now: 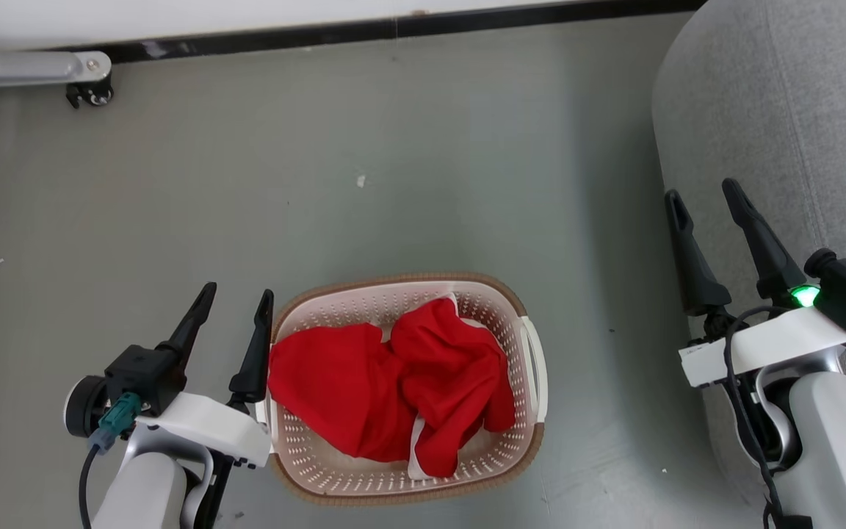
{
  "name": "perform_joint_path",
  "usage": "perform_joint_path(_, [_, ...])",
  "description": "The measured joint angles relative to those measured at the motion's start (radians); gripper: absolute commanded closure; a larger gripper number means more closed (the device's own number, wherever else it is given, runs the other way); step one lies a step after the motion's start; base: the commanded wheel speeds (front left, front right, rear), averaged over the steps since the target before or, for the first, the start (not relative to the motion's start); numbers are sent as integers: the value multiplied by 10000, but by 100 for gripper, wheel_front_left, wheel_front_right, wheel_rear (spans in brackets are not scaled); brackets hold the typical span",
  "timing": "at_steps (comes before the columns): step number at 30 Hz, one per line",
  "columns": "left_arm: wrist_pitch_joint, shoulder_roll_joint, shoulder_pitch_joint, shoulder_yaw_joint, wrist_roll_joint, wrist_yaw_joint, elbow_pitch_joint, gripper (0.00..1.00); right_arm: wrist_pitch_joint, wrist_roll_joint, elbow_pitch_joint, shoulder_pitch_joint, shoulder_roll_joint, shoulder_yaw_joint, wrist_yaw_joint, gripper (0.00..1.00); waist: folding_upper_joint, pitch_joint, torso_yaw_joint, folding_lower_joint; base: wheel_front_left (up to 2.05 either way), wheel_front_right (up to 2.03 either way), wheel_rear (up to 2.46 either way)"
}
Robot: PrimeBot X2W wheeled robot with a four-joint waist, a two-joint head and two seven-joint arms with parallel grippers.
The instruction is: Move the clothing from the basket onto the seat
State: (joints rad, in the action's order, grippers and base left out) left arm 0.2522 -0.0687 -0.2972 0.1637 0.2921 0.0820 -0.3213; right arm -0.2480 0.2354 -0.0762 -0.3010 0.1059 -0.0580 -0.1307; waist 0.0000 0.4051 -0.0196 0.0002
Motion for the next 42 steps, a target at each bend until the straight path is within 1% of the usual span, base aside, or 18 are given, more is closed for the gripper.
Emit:
perform_joint_path(8, [0,17,-416,299,-313,54,-531,0,-2,4,23,-222,-79,-75,0,0,0,625,-135,0,0,0,0])
perform_joint_path(15, [0,29,-889,663,-508,102,-970,0,-44,4,88,-764,-107,-157,0,0,0,1075,-252,0,0,0,0])
perform_joint_path(20, [2,40,-1201,970,-663,107,-1586,0,-71,8,109,-819,-127,-180,0,0,0,1432,-369,0,0,0,0])
perform_joint_path(22, [0,42,-1341,1093,-828,190,-1814,0,-71,10,113,-996,-134,-186,0,0,0,1568,-420,0,0,0,0])
perform_joint_path(34, [-111,19,-2308,1551,-1210,221,-3175,0,-71,17,224,-1598,-261,-301,0,0,0,2326,-769,0,0,0,0])
perform_joint_path(42, [-280,13,-2950,2113,-1822,276,-4033,0,-71,21,259,-1924,-347,-529,0,0,0,2771,-1005,0,0,0,0])
